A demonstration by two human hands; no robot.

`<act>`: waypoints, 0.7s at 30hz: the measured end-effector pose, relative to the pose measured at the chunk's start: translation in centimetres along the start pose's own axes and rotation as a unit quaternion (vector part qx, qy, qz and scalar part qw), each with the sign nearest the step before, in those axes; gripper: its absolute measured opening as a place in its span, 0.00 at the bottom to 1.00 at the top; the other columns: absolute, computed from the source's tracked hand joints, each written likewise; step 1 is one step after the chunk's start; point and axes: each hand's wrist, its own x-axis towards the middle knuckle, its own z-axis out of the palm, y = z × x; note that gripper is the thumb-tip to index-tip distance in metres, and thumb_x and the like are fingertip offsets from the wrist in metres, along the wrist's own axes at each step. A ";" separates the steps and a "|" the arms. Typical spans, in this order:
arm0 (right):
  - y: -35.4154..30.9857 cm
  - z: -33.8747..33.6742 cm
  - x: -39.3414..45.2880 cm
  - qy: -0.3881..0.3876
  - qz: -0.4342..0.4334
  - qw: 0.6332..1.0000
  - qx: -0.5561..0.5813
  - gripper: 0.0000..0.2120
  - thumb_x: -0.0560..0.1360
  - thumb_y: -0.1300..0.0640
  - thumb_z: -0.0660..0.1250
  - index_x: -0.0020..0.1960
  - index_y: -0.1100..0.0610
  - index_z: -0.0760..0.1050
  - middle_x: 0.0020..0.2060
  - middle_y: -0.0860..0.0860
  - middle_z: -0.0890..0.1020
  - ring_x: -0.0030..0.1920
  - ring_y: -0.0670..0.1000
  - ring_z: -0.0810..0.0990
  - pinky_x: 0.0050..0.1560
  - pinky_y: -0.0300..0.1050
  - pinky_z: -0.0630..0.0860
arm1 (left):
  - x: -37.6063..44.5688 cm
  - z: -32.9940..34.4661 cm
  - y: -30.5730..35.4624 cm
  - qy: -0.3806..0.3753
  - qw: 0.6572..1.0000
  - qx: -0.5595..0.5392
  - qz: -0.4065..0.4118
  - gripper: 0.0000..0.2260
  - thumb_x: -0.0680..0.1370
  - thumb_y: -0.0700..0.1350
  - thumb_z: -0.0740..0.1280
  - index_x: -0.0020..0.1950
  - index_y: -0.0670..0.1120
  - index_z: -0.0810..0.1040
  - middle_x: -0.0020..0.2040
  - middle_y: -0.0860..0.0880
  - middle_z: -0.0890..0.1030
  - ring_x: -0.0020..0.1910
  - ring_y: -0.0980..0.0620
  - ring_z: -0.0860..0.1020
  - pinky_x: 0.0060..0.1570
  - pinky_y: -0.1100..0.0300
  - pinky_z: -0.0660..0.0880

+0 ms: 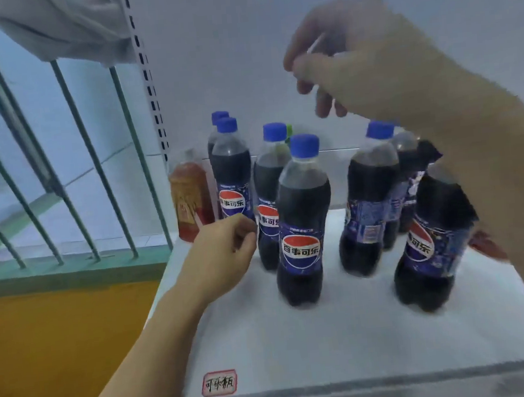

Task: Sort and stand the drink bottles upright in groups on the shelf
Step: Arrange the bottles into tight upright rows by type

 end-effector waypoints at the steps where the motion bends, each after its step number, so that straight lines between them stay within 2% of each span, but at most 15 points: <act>1: 0.3 0.6 2.2 -0.032 0.024 0.998 -0.049 0.06 0.80 0.57 0.63 0.53 0.52 0.78 0.42 0.52 0.84 0.29 0.44 0.82 0.28 0.37 0.78 | 0.1 0.3 -0.3 0.008 1.000 -0.009 -0.002 0.07 0.82 0.44 0.67 0.58 0.50 0.81 0.50 0.53 0.85 0.45 0.58 0.81 0.46 0.67 0.75; 3: 1.0 2.2 6.1 -0.134 0.076 0.977 -0.145 0.08 0.81 0.55 0.63 0.57 0.53 0.78 0.48 0.53 0.83 0.35 0.47 0.85 0.34 0.42 0.81 | 0.0 0.9 -0.6 0.017 1.000 -0.012 0.000 0.07 0.81 0.44 0.67 0.58 0.50 0.81 0.50 0.53 0.85 0.44 0.57 0.81 0.48 0.62 0.78; 6: 3.0 4.8 9.3 -0.287 0.136 0.921 -0.225 0.11 0.81 0.53 0.65 0.62 0.53 0.78 0.57 0.54 0.81 0.46 0.55 0.86 0.41 0.46 0.81 | -0.7 1.7 -0.8 0.025 1.000 -0.003 0.006 0.08 0.80 0.46 0.67 0.58 0.51 0.81 0.50 0.53 0.84 0.45 0.56 0.79 0.50 0.56 0.80; 8: 4.2 5.7 10.0 -0.319 0.164 0.909 -0.212 0.11 0.81 0.53 0.66 0.62 0.52 0.79 0.58 0.53 0.80 0.46 0.55 0.85 0.42 0.46 0.81 | -1.1 1.9 -1.1 0.034 0.999 -0.012 0.005 0.08 0.80 0.47 0.67 0.58 0.52 0.80 0.50 0.54 0.83 0.45 0.56 0.79 0.47 0.59 0.78; 11: 5.7 6.4 10.4 -0.287 0.175 0.922 -0.192 0.09 0.79 0.56 0.69 0.58 0.53 0.81 0.55 0.54 0.83 0.45 0.54 0.84 0.42 0.45 0.82 | -1.3 1.9 -1.2 0.042 0.999 -0.031 0.009 0.07 0.80 0.45 0.67 0.57 0.51 0.80 0.49 0.54 0.82 0.45 0.55 0.78 0.45 0.62 0.74; 14: 6.4 7.3 9.9 -0.278 0.186 0.917 -0.217 0.09 0.78 0.59 0.68 0.58 0.56 0.81 0.54 0.56 0.84 0.48 0.56 0.84 0.51 0.53 0.84 | -1.5 1.8 -1.1 0.040 0.998 -0.046 0.013 0.07 0.80 0.44 0.66 0.56 0.50 0.80 0.49 0.53 0.83 0.46 0.54 0.78 0.47 0.59 0.77; 16: 6.5 8.0 9.3 -0.277 0.189 0.909 -0.249 0.10 0.77 0.61 0.69 0.57 0.58 0.81 0.53 0.56 0.84 0.47 0.56 0.84 0.54 0.57 0.83 | -1.7 1.7 -1.1 0.040 0.997 -0.058 0.009 0.06 0.80 0.43 0.66 0.55 0.51 0.80 0.48 0.54 0.82 0.46 0.56 0.78 0.45 0.65 0.74; 18: 6.3 7.9 9.0 -0.238 0.190 0.918 -0.254 0.08 0.75 0.62 0.71 0.53 0.59 0.82 0.50 0.56 0.85 0.43 0.54 0.83 0.48 0.51 0.84 | -2.1 1.7 -0.8 0.054 0.995 -0.081 0.014 0.06 0.81 0.42 0.66 0.53 0.52 0.79 0.47 0.56 0.81 0.45 0.58 0.77 0.42 0.72 0.70; 20: 6.0 6.4 9.2 -0.163 0.189 0.936 -0.249 0.06 0.74 0.59 0.71 0.51 0.57 0.83 0.47 0.54 0.85 0.39 0.50 0.81 0.37 0.42 0.80 | -2.3 1.3 -0.3 0.089 0.989 -0.111 0.033 0.08 0.80 0.40 0.66 0.50 0.54 0.78 0.46 0.57 0.80 0.45 0.61 0.77 0.41 0.74 0.70; 21: 5.9 5.2 9.5 -0.117 0.188 0.948 -0.228 0.06 0.75 0.57 0.71 0.51 0.55 0.83 0.47 0.53 0.84 0.39 0.49 0.80 0.35 0.40 0.77 | -2.4 1.0 0.0 0.109 0.985 -0.126 0.043 0.09 0.80 0.39 0.67 0.50 0.54 0.77 0.45 0.57 0.80 0.45 0.61 0.77 0.43 0.73 0.72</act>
